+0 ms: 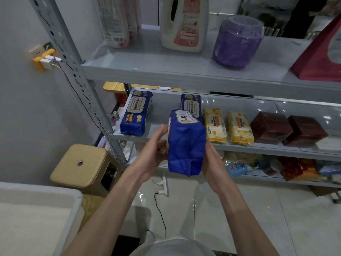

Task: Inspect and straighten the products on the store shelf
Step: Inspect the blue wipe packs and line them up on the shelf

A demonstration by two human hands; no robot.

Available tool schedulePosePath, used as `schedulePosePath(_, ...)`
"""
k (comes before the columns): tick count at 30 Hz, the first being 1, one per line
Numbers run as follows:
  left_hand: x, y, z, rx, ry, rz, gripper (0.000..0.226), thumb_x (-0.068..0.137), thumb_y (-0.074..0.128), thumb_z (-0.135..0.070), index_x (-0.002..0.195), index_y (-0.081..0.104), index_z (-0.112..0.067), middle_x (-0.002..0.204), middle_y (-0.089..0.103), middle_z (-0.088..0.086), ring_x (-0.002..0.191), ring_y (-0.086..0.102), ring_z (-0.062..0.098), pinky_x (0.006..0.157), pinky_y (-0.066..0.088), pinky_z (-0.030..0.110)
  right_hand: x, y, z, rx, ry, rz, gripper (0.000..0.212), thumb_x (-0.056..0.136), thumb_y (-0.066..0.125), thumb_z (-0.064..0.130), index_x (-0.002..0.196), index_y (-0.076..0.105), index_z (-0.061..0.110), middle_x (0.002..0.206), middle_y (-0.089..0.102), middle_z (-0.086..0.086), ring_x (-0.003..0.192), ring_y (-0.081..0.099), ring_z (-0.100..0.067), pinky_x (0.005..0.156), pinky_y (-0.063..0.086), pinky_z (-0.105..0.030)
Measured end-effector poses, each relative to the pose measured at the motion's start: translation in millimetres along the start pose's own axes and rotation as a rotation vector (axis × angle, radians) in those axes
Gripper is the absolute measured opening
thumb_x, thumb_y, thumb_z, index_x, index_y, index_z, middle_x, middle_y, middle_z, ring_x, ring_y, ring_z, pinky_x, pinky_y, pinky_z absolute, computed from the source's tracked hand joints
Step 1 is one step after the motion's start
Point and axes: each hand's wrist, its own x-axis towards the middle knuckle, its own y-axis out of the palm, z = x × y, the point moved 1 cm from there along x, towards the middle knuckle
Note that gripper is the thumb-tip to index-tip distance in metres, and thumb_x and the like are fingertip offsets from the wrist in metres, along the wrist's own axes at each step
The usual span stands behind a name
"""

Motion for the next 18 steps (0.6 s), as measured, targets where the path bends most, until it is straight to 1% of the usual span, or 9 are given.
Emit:
schedulePosePath(2, -1, -4, 4, 0.142, 0.0, 0.042, 0.078, 0.074, 0.05, -0.091, 0.133, 0.061, -0.043, 0.129, 0.069, 0.0, 0.119, 0.064, 0.025, 0.11, 0.044, 0.051, 2, 0, 3, 0.039, 0.025, -0.033, 0.096, 0.07, 0.063, 0.079, 0.153, 0.045, 0.035, 0.15, 0.057, 0.004, 0.135, 0.058, -0.018, 0.114, 0.047, -0.049)
schedulePosePath(4, 3, -6, 10, 0.21, 0.003, 0.042, 0.098, 0.061, 0.052, -0.1, 0.146, 0.044, -0.052, 0.154, 0.048, -0.002, 0.136, 0.05, 0.021, 0.119, 0.033, 0.055, 3, 1, 4, 0.053, 0.014, -0.047, 0.1, 0.069, 0.066, 0.083, 0.153, 0.046, 0.031, 0.147, 0.06, 0.004, 0.133, 0.06, -0.018, 0.114, 0.046, -0.048)
schedulePosePath(6, 3, -2, 10, 0.161, 0.047, 0.046, 0.093, 0.065, 0.053, -0.097, 0.148, 0.034, -0.06, 0.163, 0.034, -0.01, 0.145, 0.041, 0.018, 0.122, 0.028, 0.054, 4, 2, 1, 0.086, 0.009, -0.06, 0.103, 0.068, 0.074, 0.081, 0.152, 0.047, 0.029, 0.146, 0.061, 0.003, 0.134, 0.059, -0.02, 0.116, 0.043, -0.051)
schedulePosePath(8, 3, 2, 10, 0.096, 0.094, 0.049, 0.088, 0.073, 0.054, -0.09, 0.151, 0.034, -0.054, 0.157, 0.044, -0.013, 0.14, 0.047, 0.012, 0.121, 0.034, 0.049, 4, 4, -1, 0.127, 0.004, -0.071, 0.102, 0.068, 0.08, 0.076, 0.152, 0.048, 0.027, 0.145, 0.062, 0.0, 0.134, 0.059, -0.023, 0.118, 0.04, -0.054)
schedulePosePath(11, 1, 4, 11, 0.073, 0.125, -0.022, 0.094, 0.07, 0.058, -0.088, 0.152, 0.039, -0.045, 0.147, 0.055, -0.011, 0.132, 0.056, 0.012, 0.118, 0.038, 0.05, 4, 3, -1, 0.152, -0.032, -0.056, 0.093, 0.073, 0.081, 0.069, 0.149, 0.05, 0.025, 0.146, 0.061, -0.003, 0.135, 0.058, -0.026, 0.118, 0.039, -0.056)
schedulePosePath(13, -1, 4, 12, 0.045, 0.125, -0.045, 0.092, 0.069, 0.06, -0.088, 0.149, 0.041, -0.045, 0.144, 0.056, -0.01, 0.127, 0.059, 0.013, 0.117, 0.04, 0.051, 4, 2, 0, 0.156, -0.036, -0.045, 0.089, 0.075, 0.08, 0.065, 0.15, 0.049, 0.026, 0.147, 0.059, -0.002, 0.135, 0.058, -0.025, 0.116, 0.042, -0.055)
schedulePosePath(15, -3, 4, 13, 0.042, 0.133, -0.043, 0.082, 0.075, 0.06, -0.081, 0.147, 0.039, -0.047, 0.146, 0.051, -0.011, 0.129, 0.056, 0.013, 0.115, 0.042, 0.049, 4, 1, 0, 0.173, -0.012, -0.031, 0.088, 0.076, 0.077, 0.062, 0.151, 0.047, 0.028, 0.148, 0.059, -0.001, 0.134, 0.059, -0.024, 0.113, 0.045, -0.051)
schedulePosePath(16, -4, 4, 12, 0.052, 0.142, -0.032, 0.081, 0.077, 0.06, -0.076, 0.149, 0.037, -0.046, 0.145, 0.049, -0.013, 0.129, 0.055, 0.011, 0.113, 0.045, 0.045, 4, 1, -2, 0.189, 0.004, -0.023, 0.088, 0.076, 0.077, 0.061, 0.151, 0.047, 0.027, 0.147, 0.06, -0.001, 0.134, 0.059, -0.024, 0.111, 0.047, -0.049)
schedulePosePath(18, -6, 5, 10, 0.073, 0.154, -0.023, 0.084, 0.077, 0.058, -0.068, 0.153, 0.035, -0.041, 0.144, 0.047, -0.013, 0.125, 0.054, 0.007, 0.097, 0.053, 0.027, 3, -1, -5, 0.214, 0.023, -0.03, 0.076, 0.082, 0.07, 0.056, 0.148, 0.05, 0.024, 0.143, 0.063, -0.001, 0.132, 0.061, -0.026, 0.106, 0.05, -0.046)
